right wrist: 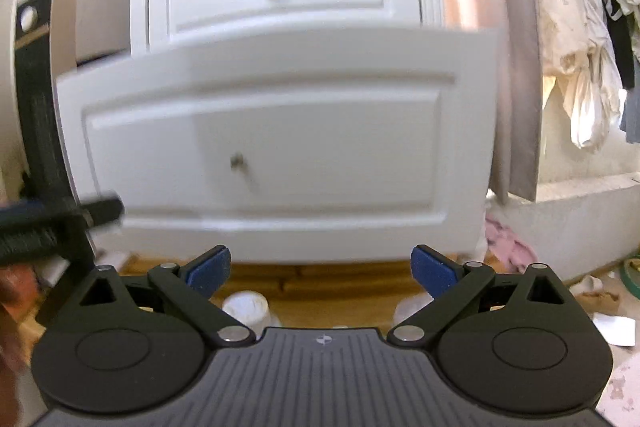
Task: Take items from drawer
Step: 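Move the left tool toward the open lower drawer front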
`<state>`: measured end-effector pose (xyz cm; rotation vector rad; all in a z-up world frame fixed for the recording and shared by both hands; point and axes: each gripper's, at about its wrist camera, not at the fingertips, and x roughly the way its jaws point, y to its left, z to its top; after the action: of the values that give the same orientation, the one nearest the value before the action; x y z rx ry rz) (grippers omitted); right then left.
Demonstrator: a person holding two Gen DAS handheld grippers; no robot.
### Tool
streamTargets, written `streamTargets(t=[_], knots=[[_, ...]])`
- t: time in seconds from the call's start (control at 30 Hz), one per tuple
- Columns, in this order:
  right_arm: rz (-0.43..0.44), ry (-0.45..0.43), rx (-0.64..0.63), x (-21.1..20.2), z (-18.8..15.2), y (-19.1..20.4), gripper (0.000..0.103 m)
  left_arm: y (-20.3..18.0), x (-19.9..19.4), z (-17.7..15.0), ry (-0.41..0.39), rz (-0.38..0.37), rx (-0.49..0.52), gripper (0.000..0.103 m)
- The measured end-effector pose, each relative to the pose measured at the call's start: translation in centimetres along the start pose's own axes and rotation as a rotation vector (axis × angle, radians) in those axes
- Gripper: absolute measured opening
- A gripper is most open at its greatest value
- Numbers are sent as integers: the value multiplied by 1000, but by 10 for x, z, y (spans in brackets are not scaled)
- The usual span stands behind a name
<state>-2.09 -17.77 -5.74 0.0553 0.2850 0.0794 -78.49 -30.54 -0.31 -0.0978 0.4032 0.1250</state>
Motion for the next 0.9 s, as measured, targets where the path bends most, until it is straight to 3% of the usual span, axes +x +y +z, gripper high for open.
streamTargets(t=[0.13,0.37,0.7,0.83,0.9], knots=[[-44,-67,-9,-12,18,-13,103,-8,-2,3,-19,-23,2,103],[-60,-112,-27,-25,37,-31,103,-39,0,4,-77,-29,41,103],[-96,-138,-27,-27,29,-41,103,-83,11,-8,-111,-56,93,102],[-114,-154,-29,-28,26,-48,103,-99,16,-8,-159,-41,107,77],[-115,-155,-24,-28,26,-52,103,-106,22,-8,-148,-47,96,70]])
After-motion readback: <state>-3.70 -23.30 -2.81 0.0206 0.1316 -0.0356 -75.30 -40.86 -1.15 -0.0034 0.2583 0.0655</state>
